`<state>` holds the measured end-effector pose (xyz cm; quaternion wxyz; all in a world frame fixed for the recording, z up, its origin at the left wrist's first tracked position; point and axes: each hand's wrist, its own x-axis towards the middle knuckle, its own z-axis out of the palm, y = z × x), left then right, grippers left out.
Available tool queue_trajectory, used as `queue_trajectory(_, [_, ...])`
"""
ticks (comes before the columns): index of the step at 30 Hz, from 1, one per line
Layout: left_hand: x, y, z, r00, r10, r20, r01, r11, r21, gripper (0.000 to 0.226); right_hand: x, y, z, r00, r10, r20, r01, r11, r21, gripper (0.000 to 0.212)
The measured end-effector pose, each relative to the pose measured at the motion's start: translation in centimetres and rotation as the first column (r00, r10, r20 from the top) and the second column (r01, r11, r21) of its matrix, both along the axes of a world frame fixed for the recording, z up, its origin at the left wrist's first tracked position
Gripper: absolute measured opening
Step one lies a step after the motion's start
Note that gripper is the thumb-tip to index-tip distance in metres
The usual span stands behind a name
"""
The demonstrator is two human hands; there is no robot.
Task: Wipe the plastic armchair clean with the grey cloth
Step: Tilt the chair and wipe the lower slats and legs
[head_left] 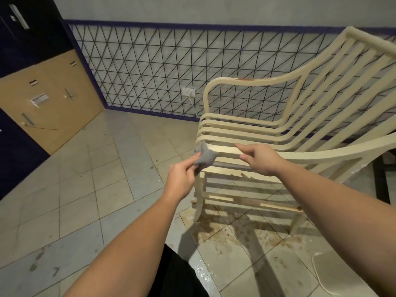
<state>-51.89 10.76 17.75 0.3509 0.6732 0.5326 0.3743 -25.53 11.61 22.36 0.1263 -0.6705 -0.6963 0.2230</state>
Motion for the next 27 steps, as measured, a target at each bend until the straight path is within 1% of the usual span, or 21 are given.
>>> queue_trajectory(1, [-1.3,0.1,-0.3,0.998,0.066,-0.004,-0.066,0.997,-0.036,0.031,0.0,0.0,0.1,1.0,-0.005,-0.015,0.005,1.0,-0.006,0.046])
queue_trajectory(3, [-3.4,0.8,-0.6,0.978,0.206,-0.035,-0.208,0.976,-0.071,0.027,-0.1,-0.1,0.2,0.999,-0.012,-0.029,0.012,1.0,-0.006,0.046])
queue_trajectory(4, [-3.9,1.3,-0.5,0.968,0.248,-0.045,-0.251,0.966,-0.068,0.027,-0.2,-0.2,0.3,1.0,-0.012,-0.027,0.012,1.0,-0.001,0.046])
queue_trajectory(5, [-3.9,1.6,0.0,0.966,0.253,-0.045,-0.256,0.965,-0.062,0.026,-0.3,-0.3,0.3,1.0,-0.013,-0.024,0.013,1.0,0.003,0.046])
queue_trajectory(6, [-3.2,2.1,0.5,0.975,0.221,-0.035,-0.223,0.973,-0.066,0.025,-0.3,-0.4,0.4,1.0,-0.017,-0.024,0.017,1.0,0.004,0.046])
queue_trajectory(7, [-1.9,2.5,1.3,0.989,0.148,-0.021,-0.149,0.986,-0.076,0.023,-0.3,-0.4,0.4,0.999,-0.023,-0.028,0.023,1.0,0.004,0.046])
queue_trajectory(8, [-0.1,2.7,2.1,0.999,0.05,-0.018,-0.051,0.995,-0.085,0.022,-0.3,-0.5,0.4,0.999,-0.028,-0.031,0.028,1.0,0.005,0.046])
queue_trajectory(9, [1.7,2.7,2.8,0.996,-0.064,-0.063,0.06,0.996,-0.06,0.025,-0.3,-0.5,0.4,0.999,-0.03,-0.028,0.031,0.999,0.012,0.046])
queue_trajectory(10, [3.5,2.8,3.2,0.973,-0.16,-0.165,0.166,0.986,0.022,0.03,-0.3,-0.5,0.4,0.999,-0.029,-0.013,0.029,0.999,0.024,0.044])
queue_trajectory(11, [5.0,2.8,3.4,0.932,-0.215,-0.29,0.257,0.959,0.115,0.035,-0.3,-0.5,0.4,1.0,-0.028,0.005,0.028,0.999,0.04,0.04])
queue_trajectory(12, [5.8,2.9,3.2,0.885,-0.218,-0.411,0.316,0.93,0.186,0.039,-0.3,-0.5,0.4,0.999,-0.029,0.017,0.028,0.998,0.06,0.035])
queue_trajectory(13, [6.1,3.1,2.9,0.863,-0.197,-0.465,0.332,0.915,0.23,0.044,-0.2,-0.5,0.4,0.999,-0.029,0.013,0.028,0.997,0.075,0.031])
queue_trajectory(14, [5.7,3.2,2.2,0.874,-0.175,-0.453,0.309,0.921,0.24,0.05,-0.2,-0.6,0.5,1.0,-0.027,-0.002,0.027,0.997,0.077,0.031])
queue_trajectory(16, [4.2,3.1,1.1,0.948,-0.115,-0.297,0.185,0.958,0.219,0.058,-0.2,-0.7,0.6,0.999,-0.033,-0.022,0.034,0.998,0.049,0.038])
queue_trajectory(17, [3.2,3.1,0.6,0.973,-0.067,-0.219,0.106,0.98,0.171,0.056,-0.2,-0.7,0.7,0.999,-0.042,-0.024,0.043,0.998,0.037,0.041])
queue_trajectory(18, [2.2,3.2,0.1,0.984,-0.015,-0.179,0.033,0.995,0.097,0.051,-0.2,-0.7,0.7,0.998,-0.05,-0.028,0.05,0.998,0.032,0.042])
queue_trajectory(20, [0.5,3.3,-1.0,0.984,0.043,-0.174,-0.053,0.997,-0.052,0.034,-0.4,-0.8,0.7,0.998,-0.052,-0.035,0.053,0.998,0.031,0.042])
queue_trajectory(22, [-0.4,3.2,-2.1,0.974,0.043,-0.221,-0.068,0.992,-0.107,0.02,-0.6,-0.8,0.7,0.998,-0.059,-0.026,0.06,0.998,0.026,0.042])
queue_trajectory(24, [0.1,3.0,-2.3,0.97,0.047,-0.237,-0.065,0.995,-0.07,0.016,-0.5,-0.7,0.6,0.997,-0.071,-0.015,0.072,0.997,0.019,0.042])
queue_trajectory(26, [1.7,3.0,-1.4,0.977,0.019,-0.215,-0.014,1.0,0.027,0.025,-0.4,-0.5,0.4,0.997,-0.074,-0.015,0.075,0.997,0.021,0.042])
queue_trajectory(27, [2.5,3.3,-0.9,0.971,-0.017,-0.238,0.042,0.994,0.099,0.033,-0.4,-0.5,0.4,0.998,-0.069,-0.004,0.069,0.997,0.027,0.042])
